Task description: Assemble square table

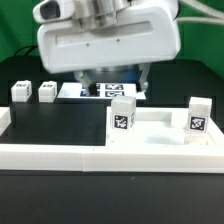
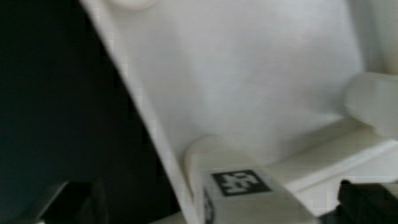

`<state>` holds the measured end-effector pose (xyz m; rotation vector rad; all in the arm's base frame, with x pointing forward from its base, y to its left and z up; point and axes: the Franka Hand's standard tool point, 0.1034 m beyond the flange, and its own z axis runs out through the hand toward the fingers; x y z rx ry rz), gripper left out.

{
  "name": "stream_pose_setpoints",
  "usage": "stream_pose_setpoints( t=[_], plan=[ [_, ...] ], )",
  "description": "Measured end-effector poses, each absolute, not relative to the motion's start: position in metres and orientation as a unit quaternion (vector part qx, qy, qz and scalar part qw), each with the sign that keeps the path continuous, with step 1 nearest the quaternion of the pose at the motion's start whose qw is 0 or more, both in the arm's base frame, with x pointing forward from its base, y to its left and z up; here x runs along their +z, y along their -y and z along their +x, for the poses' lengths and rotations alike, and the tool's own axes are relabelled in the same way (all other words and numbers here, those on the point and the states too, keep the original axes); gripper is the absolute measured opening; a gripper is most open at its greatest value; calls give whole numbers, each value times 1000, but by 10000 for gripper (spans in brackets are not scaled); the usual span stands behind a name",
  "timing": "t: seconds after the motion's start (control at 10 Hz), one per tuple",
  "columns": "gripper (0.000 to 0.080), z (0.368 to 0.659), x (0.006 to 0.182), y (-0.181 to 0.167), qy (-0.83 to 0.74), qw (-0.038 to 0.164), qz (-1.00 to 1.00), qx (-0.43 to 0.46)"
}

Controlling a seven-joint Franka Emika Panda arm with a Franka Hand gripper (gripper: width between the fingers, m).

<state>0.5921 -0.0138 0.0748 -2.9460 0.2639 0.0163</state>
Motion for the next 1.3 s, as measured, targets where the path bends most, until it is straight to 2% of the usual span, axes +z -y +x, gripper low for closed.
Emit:
stream_pose_setpoints(
  t=[0.1,0.3,0.9,1.2,1.3],
  plan=[
    [648,593,65,10,-33,80,-996,-7],
    [648,591,56,7,17,71,-997,-13],
    [648,589,53,19,-1,74,-997,-11],
    [648,569,38,21,-35,46,-998,12],
    [648,564,28,21,-38,43,-998,16]
  ],
)
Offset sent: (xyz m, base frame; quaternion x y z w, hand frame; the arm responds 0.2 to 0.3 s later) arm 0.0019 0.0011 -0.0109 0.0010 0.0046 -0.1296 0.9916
